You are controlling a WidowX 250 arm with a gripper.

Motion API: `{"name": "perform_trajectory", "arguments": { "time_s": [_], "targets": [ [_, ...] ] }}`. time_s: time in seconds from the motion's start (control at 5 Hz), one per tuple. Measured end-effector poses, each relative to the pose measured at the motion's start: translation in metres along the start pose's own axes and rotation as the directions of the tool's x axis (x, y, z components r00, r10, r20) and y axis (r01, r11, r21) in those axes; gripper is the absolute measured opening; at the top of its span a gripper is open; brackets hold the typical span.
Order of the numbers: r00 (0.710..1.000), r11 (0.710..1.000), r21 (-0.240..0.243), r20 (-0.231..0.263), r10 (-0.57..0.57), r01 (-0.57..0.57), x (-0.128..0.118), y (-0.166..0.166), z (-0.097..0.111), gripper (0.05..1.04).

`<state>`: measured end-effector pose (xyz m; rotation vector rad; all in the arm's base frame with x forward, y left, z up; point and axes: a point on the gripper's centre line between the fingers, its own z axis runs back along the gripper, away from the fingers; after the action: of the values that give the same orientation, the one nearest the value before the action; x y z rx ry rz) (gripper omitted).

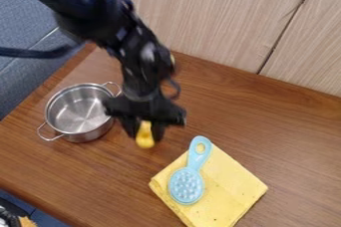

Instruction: Picks a yellow knife and moves it on the right top side

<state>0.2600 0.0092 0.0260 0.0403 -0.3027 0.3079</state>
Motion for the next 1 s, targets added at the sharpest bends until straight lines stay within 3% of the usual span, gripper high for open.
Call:
{"name": "perform_trajectory", "arguments": {
  "time_s": [0.2, 0.4, 0.6, 1.0],
  "targets": [
    [0.998, 0.999, -0.017, 0.060, -0.037, 0.038, 0.011, -0.009, 0.024, 0.457],
    [0.992, 0.993, -0.060, 0.087, -0.094, 0.100, 0.023, -0.037, 0.038, 0.457],
    [0.981, 0.979, -0.071, 0.054, -0.186, 0.189, 0.028, -0.076, 0.034, 0.457],
    [0.968, 0.962, -0.111, 0.000, -0.251, 0.249, 0.038, -0.128, 0.014, 0.457]
  ]
}}
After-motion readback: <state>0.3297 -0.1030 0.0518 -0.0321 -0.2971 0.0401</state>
